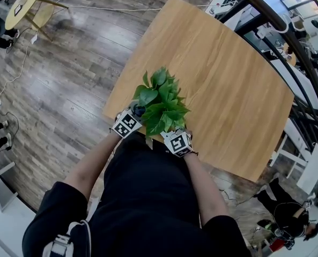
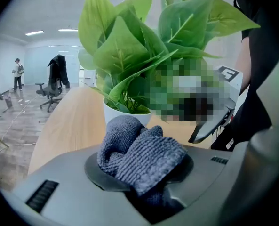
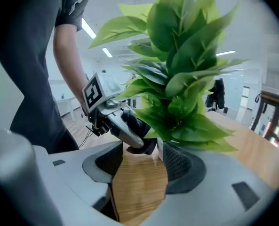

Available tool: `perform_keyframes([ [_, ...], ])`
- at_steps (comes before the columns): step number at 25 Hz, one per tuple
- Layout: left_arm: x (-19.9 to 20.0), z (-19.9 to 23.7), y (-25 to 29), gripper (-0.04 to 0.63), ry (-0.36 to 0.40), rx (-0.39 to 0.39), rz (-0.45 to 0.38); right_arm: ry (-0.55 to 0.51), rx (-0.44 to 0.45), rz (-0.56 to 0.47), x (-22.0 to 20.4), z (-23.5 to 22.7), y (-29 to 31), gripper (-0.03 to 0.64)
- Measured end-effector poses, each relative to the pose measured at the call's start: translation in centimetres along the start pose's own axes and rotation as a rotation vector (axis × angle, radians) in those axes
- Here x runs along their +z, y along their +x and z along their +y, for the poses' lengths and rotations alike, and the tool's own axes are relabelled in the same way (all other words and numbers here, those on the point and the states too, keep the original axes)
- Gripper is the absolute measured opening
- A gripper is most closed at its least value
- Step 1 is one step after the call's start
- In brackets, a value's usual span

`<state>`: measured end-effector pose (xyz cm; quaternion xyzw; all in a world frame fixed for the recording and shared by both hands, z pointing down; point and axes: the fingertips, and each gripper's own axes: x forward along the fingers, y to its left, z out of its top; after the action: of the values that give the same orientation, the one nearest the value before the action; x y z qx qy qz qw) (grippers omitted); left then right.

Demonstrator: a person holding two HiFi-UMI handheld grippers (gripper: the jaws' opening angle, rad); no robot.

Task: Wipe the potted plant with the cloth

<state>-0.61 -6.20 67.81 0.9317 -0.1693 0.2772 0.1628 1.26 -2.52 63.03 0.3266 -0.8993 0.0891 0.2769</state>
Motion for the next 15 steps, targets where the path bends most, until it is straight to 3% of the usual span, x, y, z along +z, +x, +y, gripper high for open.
perform_keyframes([
  [5, -0.3, -1.2, -1.2, 0.158, -0.024, -0.017, -0.028, 0.133, -0.067, -0.019, -1.4, -0.6, -2.1, 0.252],
  [11, 0.2, -3.2, -4.2, 0.158, -0.066, -0.05, -0.114, 0.328, -0.202, -0.121, -0.4, -1.7, -5.6, 0.242],
  [12, 0.7, -3.5, -5.0, 0.158, -0.072, -0.053, -0.142, 0.343, -0.229, -0.141, 0.1, -1.7, -6.4, 0.192],
  [13, 1.3, -3.9, -5.9, 0.158, -0.073, -0.057, -0.17, 0.357, -0.257, -0.165, 0.8, -1.5, -7.2, 0.095],
  [15, 2.7, -5.1, -7.8, 0.158, -0.063, -0.076, -0.217, 0.38, -0.308, -0.224, 2.5, -0.9, -8.8, 0.059],
])
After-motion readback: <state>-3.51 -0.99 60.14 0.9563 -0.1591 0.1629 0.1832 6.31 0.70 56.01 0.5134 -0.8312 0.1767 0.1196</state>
